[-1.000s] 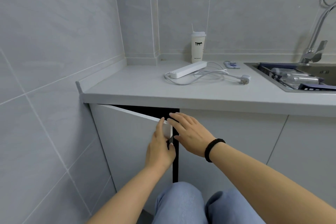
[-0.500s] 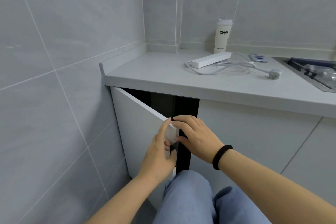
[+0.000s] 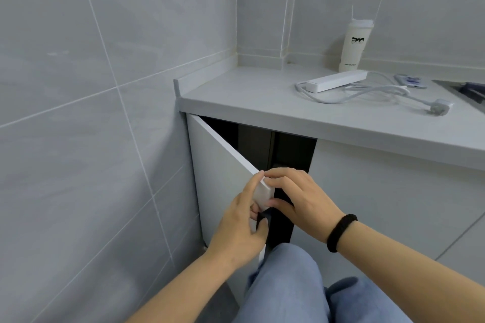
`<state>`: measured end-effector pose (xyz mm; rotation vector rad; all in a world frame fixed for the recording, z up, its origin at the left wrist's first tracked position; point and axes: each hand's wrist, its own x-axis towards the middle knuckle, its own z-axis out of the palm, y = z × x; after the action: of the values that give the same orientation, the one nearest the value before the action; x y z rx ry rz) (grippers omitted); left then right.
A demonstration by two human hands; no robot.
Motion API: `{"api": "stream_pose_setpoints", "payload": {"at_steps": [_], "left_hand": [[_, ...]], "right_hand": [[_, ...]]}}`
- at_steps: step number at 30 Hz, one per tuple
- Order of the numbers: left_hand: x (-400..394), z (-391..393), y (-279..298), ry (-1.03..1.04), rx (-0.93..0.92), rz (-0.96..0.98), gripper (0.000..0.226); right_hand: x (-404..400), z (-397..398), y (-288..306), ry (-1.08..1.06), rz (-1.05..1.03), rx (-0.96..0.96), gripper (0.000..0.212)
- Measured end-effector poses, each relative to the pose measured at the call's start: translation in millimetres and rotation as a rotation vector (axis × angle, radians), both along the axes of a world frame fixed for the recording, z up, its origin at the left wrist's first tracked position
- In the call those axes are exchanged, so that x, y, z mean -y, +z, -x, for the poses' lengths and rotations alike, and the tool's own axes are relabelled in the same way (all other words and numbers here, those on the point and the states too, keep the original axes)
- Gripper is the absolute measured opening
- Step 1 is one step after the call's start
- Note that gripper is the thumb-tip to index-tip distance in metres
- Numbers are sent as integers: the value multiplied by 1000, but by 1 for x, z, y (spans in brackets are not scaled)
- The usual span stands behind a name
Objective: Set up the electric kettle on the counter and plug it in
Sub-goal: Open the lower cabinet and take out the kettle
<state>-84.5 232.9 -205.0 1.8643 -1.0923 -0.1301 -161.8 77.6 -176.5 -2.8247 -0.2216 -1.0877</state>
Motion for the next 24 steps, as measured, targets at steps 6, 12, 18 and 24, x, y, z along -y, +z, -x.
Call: {"api": "stream_pose_setpoints", "payload": {"at_steps": [6,12,18,24], "left_hand": [[-23,-6,-1,-43,-23,104,82],[-56,-25,2,8,22,244,43],[-80,-61,16,174,-2,216,21],[-87,-88,40,195,-54,104,30]], "right_hand": [[-16,-8,-2,42,20,0,32],[-46,-22,-10,113,59,23,31],[-67,-32,-24,103,30,91,34],[-91,-49,-22,176,40,102,33]]}}
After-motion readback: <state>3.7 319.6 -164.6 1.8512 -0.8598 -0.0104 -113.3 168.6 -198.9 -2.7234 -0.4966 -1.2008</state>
